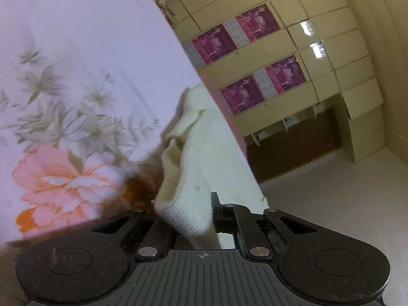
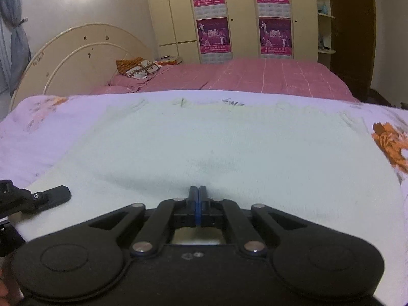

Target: Fold small clothes

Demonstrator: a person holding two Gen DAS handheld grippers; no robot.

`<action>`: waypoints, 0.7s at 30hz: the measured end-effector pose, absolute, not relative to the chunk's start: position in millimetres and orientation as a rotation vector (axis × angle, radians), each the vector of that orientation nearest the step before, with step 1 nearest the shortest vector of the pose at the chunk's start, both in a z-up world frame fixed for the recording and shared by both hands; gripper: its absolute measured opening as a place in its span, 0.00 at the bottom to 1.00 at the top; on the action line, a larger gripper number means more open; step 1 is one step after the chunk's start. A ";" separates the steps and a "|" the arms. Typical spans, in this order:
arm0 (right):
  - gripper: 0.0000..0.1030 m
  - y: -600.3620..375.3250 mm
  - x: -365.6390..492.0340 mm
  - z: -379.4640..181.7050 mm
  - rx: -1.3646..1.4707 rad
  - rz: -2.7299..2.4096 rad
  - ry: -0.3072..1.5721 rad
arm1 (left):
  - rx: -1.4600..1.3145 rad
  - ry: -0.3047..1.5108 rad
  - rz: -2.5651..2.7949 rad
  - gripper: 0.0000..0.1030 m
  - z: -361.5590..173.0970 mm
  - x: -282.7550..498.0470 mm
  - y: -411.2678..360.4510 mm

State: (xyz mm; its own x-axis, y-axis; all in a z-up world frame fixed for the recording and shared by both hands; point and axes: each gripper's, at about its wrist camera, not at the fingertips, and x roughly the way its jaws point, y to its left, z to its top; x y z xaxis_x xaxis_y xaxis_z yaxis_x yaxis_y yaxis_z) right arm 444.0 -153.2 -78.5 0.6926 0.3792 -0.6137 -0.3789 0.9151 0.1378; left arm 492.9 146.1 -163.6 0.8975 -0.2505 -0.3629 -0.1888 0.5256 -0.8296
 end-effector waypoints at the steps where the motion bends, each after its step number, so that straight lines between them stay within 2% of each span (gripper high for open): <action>1: 0.00 -155.0 445.4 -78.6 0.020 0.423 0.691 | -0.993 0.470 -0.048 0.07 -152.5 496.6 143.5; 10: 0.00 -193.2 454.7 -75.7 0.272 0.404 0.743 | -0.441 0.495 -0.297 0.07 -23.5 546.4 71.1; 13: 0.10 -238.6 448.9 -68.5 0.442 0.332 0.703 | -0.323 0.545 -0.388 0.07 -7.3 563.8 38.8; 17: 0.15 -314.4 438.9 -63.6 0.630 0.233 0.657 | -0.195 0.640 -0.476 0.07 -9.9 582.9 -11.4; 19: 0.21 -346.3 434.0 -62.6 0.689 0.207 0.644 | -0.145 0.678 -0.502 0.07 -13.6 589.3 -35.3; 20: 0.22 -361.3 430.6 -62.0 0.716 0.196 0.637 | -0.078 0.693 -0.500 0.08 -19.4 593.2 -52.5; 21: 0.24 -370.2 427.7 -62.4 0.735 0.189 0.632 | -0.025 0.707 -0.499 0.33 -22.1 581.1 -68.0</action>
State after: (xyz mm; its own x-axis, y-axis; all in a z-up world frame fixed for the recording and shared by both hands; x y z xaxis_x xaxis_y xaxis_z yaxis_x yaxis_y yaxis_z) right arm 427.7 -370.2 -62.4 0.7995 0.3737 -0.4702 0.0542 0.7348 0.6761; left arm 581.1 -68.0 -22.1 0.6486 -0.4469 -0.6162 0.4304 0.8830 -0.1873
